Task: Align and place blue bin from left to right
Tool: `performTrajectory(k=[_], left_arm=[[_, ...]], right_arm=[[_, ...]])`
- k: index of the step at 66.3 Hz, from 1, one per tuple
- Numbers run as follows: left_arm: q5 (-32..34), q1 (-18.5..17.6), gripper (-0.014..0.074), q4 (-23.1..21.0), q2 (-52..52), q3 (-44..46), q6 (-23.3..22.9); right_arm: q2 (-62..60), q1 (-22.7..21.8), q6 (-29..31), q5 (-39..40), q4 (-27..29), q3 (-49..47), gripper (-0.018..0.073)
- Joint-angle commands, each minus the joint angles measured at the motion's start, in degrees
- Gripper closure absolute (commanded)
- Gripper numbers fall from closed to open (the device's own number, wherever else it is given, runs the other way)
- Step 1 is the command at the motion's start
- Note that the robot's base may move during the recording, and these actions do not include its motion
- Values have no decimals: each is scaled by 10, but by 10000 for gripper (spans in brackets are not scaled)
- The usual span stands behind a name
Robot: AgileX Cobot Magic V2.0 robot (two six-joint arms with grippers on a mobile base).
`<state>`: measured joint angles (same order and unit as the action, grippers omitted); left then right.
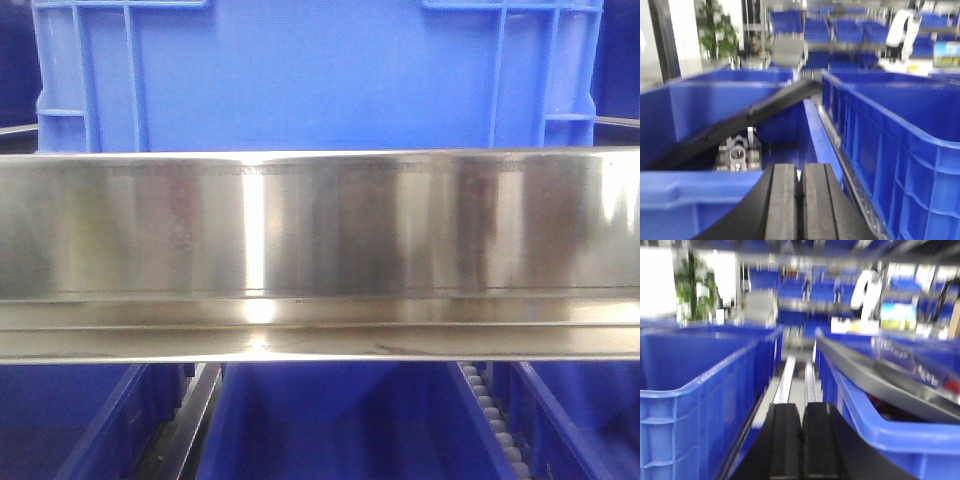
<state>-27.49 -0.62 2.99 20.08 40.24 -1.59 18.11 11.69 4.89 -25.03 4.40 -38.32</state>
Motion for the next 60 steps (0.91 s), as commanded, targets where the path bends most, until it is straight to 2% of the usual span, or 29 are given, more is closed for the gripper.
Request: performTrajectory(k=[1, 15, 21, 34, 60], left_arm=[[-30, -4, 707, -2, 68, 54, 0], [-17, -4, 707, -13, 179, 141, 0], [33, -4, 707, -13, 202, 148, 0], [104, -4, 707, -13, 225, 148, 0], [105, -4, 707, -13, 227, 148, 0]], right_arm=[[60, -2, 3, -43, 1, -50, 637], [199, -2, 3, -110, 1, -165, 637], [241, -2, 3, -111, 1, -189, 637], [284, -2, 3, -90, 1, -194, 637], [290, -2, 3, -57, 1, -194, 637]])
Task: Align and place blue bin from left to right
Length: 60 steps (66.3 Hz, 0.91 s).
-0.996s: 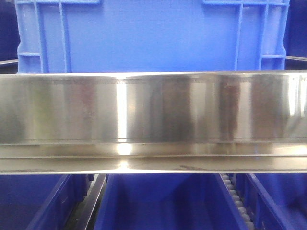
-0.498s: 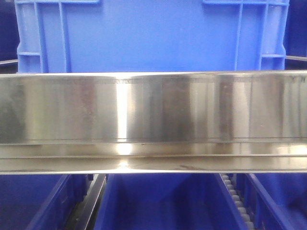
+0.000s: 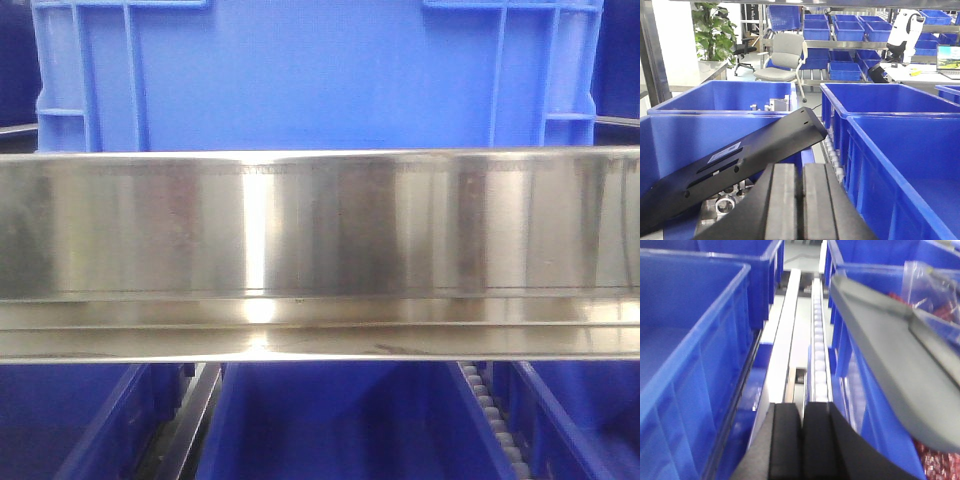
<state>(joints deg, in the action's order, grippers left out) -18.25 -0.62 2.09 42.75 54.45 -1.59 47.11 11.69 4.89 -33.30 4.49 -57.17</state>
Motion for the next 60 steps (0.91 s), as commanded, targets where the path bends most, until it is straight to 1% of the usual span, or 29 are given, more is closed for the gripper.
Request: performTrajectory(k=[1, 5, 11, 22, 26, 31, 38, 45, 52, 60], left_arm=[[10, -4, 707, -4, 2, 6, 0], [-5, -4, 707, -5, 9, 13, 0], [-61, -4, 707, -21, 33, 46, 0], [-173, -4, 707, -21, 103, 137, 0], [-201, -4, 707, -26, 139, 178, 0], [-227, -4, 707, -48, 183, 224, 0], [-228, -4, 707, -82, 237, 272, 0], [-225, -4, 707, -85, 280, 300, 0], [-223, -4, 707, -88, 307, 307, 0], [-214, -4, 707, -119, 324, 307, 0]], right_arm=[[1, -2, 3, 25, 0, -6, 637], [1, -2, 3, 32, 0, -6, 637], [5, -2, 2, 40, 0, -9, 637], [61, -2, -3, -86, 0, -63, 637], [85, -2, -3, -108, 0, -88, 637], [121, -2, -4, -122, 1, -118, 637], [163, -1, -4, -134, 1, -158, 637], [199, -1, -4, -131, 1, -185, 637], [221, -1, -4, -112, 1, -194, 637], [234, -1, -4, -79, 3, -194, 637]])
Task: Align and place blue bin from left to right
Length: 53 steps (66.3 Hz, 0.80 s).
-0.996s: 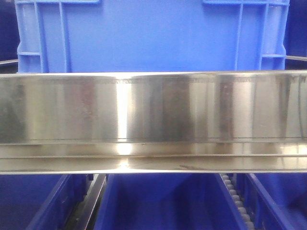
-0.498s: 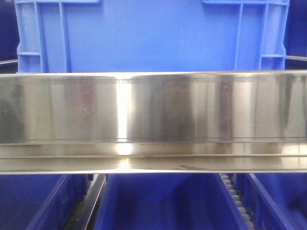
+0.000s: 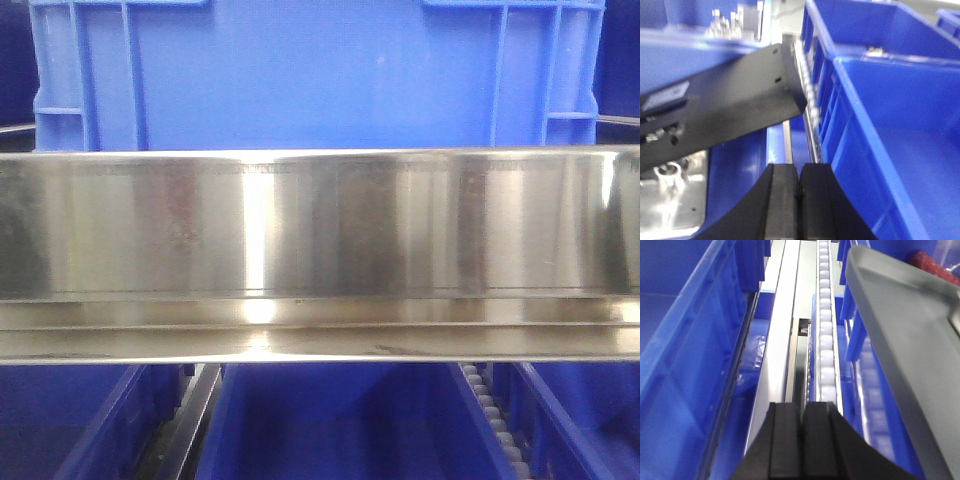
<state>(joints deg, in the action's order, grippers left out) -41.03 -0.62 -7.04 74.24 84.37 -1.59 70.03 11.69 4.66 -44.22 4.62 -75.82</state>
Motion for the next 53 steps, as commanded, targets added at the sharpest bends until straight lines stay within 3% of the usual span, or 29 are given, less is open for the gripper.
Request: performTrajectory(k=[1, 14, 28, 32, 38, 43, 47, 53], left_arm=[[16, -4, 707, -32, 11, 7, 0], [35, -6, 707, -57, 17, 9, 1], [21, -69, 707, -20, 43, 42, -3], [13, -95, 707, 14, 64, 63, -30], [-16, -131, 707, 110, 102, 111, -123], [-50, -156, 707, 178, 132, 153, -173], [-89, -174, 707, 205, 165, 205, -195], [-141, -190, 707, 209, 204, 276, -196]], right_arm=[[6, 0, -1, 30, 2, -7, 637], [9, 19, -13, 15, 2, -29, 637], [74, 58, -71, -41, 2, -114, 636], [110, 78, -108, -77, -22, -160, 636], [152, 119, -171, -111, -115, -219, 636], [187, 141, -188, -138, -146, -264, 636], [215, 153, -188, -162, -144, -300, 636], [256, 164, -190, -192, -144, -347, 636]])
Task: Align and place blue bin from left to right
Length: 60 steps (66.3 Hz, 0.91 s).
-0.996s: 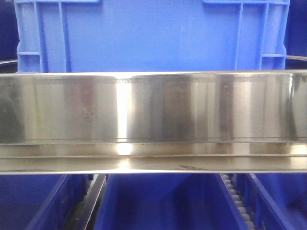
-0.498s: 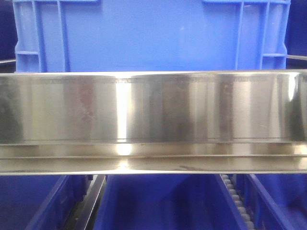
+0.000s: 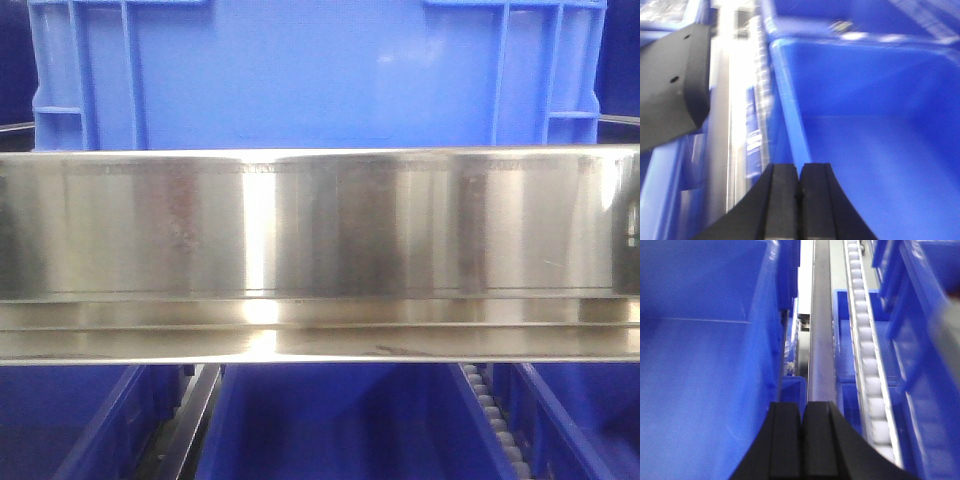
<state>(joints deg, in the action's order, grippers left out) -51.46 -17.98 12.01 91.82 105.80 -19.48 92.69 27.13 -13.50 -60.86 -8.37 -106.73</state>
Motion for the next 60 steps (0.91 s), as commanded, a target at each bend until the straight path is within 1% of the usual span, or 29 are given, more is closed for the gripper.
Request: performTrajectory(k=[1, 9, 14, 17, 29, 45, 60], left_arm=[[-43, -19, 707, 18, 37, 72, -18], [-109, -23, 707, 18, 85, 153, -21], [-145, -23, 707, 19, 108, 183, -21], [-154, -23, 707, 22, 116, 193, -21], [-164, -23, 707, 25, 121, 193, -21], [-152, -23, 707, 25, 121, 193, -21], [-152, -23, 707, 24, 121, 193, -21]], right_arm=[[35, 11, -8, -30, -15, -45, 636], [82, 16, -22, -71, -12, -98, 636], [107, 16, -22, -91, -10, -127, 636], [116, 16, -22, -91, -10, -139, 636], [124, 17, -22, -91, -10, -144, 636], [124, 18, -22, -89, -10, -144, 636], [124, 38, -21, -88, -10, -144, 625]])
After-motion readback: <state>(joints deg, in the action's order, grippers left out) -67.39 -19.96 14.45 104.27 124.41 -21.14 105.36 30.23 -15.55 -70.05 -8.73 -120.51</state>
